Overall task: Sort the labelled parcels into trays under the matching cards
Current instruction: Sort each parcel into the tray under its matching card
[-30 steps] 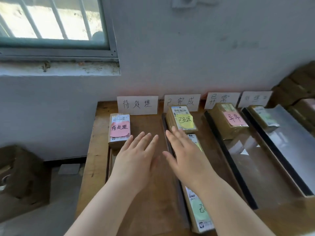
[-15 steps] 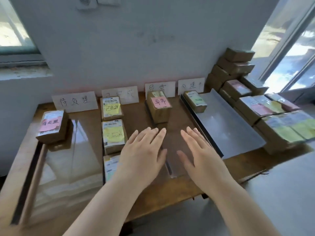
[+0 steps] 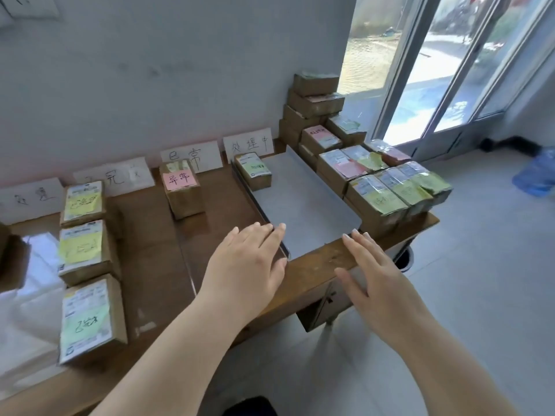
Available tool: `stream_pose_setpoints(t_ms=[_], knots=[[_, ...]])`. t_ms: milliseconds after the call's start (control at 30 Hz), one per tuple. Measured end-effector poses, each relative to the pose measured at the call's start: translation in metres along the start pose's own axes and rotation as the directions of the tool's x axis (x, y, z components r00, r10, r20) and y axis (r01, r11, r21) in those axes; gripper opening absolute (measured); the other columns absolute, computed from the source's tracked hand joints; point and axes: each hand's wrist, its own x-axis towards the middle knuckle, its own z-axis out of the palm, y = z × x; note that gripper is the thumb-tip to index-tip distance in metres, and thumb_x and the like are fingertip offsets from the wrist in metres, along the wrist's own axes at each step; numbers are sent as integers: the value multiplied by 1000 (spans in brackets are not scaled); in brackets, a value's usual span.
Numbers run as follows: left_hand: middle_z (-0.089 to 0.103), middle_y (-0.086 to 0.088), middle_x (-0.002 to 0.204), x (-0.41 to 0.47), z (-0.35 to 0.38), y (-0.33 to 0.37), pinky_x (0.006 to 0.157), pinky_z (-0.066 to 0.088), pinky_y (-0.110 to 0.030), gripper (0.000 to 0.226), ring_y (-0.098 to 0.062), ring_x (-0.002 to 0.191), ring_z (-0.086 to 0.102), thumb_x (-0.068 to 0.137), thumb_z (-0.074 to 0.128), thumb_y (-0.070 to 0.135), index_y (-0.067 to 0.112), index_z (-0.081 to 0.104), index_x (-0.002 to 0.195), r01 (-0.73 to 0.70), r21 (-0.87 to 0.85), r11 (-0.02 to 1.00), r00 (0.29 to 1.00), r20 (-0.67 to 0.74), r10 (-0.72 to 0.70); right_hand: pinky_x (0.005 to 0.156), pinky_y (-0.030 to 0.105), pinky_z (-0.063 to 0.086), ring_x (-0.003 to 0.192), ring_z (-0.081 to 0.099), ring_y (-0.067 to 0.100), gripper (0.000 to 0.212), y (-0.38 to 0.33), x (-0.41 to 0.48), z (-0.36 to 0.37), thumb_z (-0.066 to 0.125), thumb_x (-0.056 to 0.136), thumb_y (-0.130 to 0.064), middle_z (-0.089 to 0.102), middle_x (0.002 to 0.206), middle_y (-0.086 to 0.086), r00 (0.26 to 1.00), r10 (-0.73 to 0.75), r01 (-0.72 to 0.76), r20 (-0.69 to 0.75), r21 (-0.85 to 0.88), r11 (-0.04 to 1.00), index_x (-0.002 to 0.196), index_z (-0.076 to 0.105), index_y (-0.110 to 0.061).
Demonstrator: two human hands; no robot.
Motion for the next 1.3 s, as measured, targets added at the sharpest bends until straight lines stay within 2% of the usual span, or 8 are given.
stream_pose_setpoints(t_ms=[100, 267, 433, 633, 833, 1000, 1100, 1300], knots=[[59, -4, 131, 19, 10, 16, 103, 41, -42, 56, -22, 124, 53, 88, 62, 35, 16, 47, 139, -49, -7, 999, 999, 13, 49, 105, 19, 18, 136, 3, 0, 57, 16, 7, -13, 48, 93, -36, 20, 153, -12, 1000, -12, 12, -27, -10, 1000, 146, 31, -25], [39, 3, 150, 63, 33, 34, 115, 23, -34, 59, -14, 140, 31, 96, 43, 42, 23, 26, 149, -83, -70, 994, 996, 29, 86, 106, 20, 17, 141, 7, 4, 59, 40, 40, -33, 47, 93, -38, 22, 155, -7, 999, -38, 36, -22, -67, 997, 147, 29, -25], [42, 0, 147, 126, 56, 39, 114, 23, -35, 58, -17, 139, 34, 95, 47, 39, 20, 30, 148, -55, -98, 994, 998, 8, 56, 105, 16, 10, 142, 2, 1, 59, 73, 101, -55, 42, 96, -42, 13, 157, -13, 999, -15, 19, 40, -93, 995, 149, 19, -31], [25, 4, 156, 223, 80, 48, 117, 10, -31, 60, -12, 144, 18, 99, 35, 42, 24, 14, 152, -17, -153, 988, 999, 34, 23, 112, 27, 25, 145, 11, 9, 57, 132, 169, -83, 41, 96, -42, 12, 157, -15, 992, 99, -89, 73, -127, 988, 148, 20, -34], [60, -9, 129, 296, 102, 77, 104, 37, -44, 55, -26, 121, 55, 84, 68, 30, 11, 53, 133, -68, -103, 992, 998, -4, 68, 113, 32, 31, 144, 18, 9, 57, 191, 201, -100, 45, 95, -40, 16, 155, -17, 974, 226, -224, 34, -36, 974, 148, 25, -32], [68, -8, 115, 325, 118, 80, 92, 47, -47, 57, -26, 107, 65, 70, 81, 27, 9, 63, 122, -39, -65, 997, 999, 4, 39, 108, 34, 38, 142, 21, 10, 58, 224, 244, -97, 45, 94, -41, 15, 156, -17, 979, 187, -188, 84, 1, 982, 148, 23, -35], [69, -10, 114, 341, 128, 72, 90, 48, -48, 53, -28, 105, 66, 74, 75, 27, 8, 63, 121, 25, -28, 999, 1000, 16, -25, 102, 37, 45, 140, 28, 12, 57, 243, 281, -96, 45, 95, -42, 16, 155, -19, 987, 114, -119, 109, 36, 992, 147, 23, -38], [62, -8, 127, 388, 135, 76, 101, 39, -42, 58, -25, 119, 58, 81, 48, 37, 12, 55, 132, 218, -3, 976, 973, 80, -217, 109, 31, 32, 138, 27, 6, 56, 287, 382, -110, 43, 95, -43, 17, 154, -21, 985, -75, 60, 156, 99, 993, 147, 24, -37]])
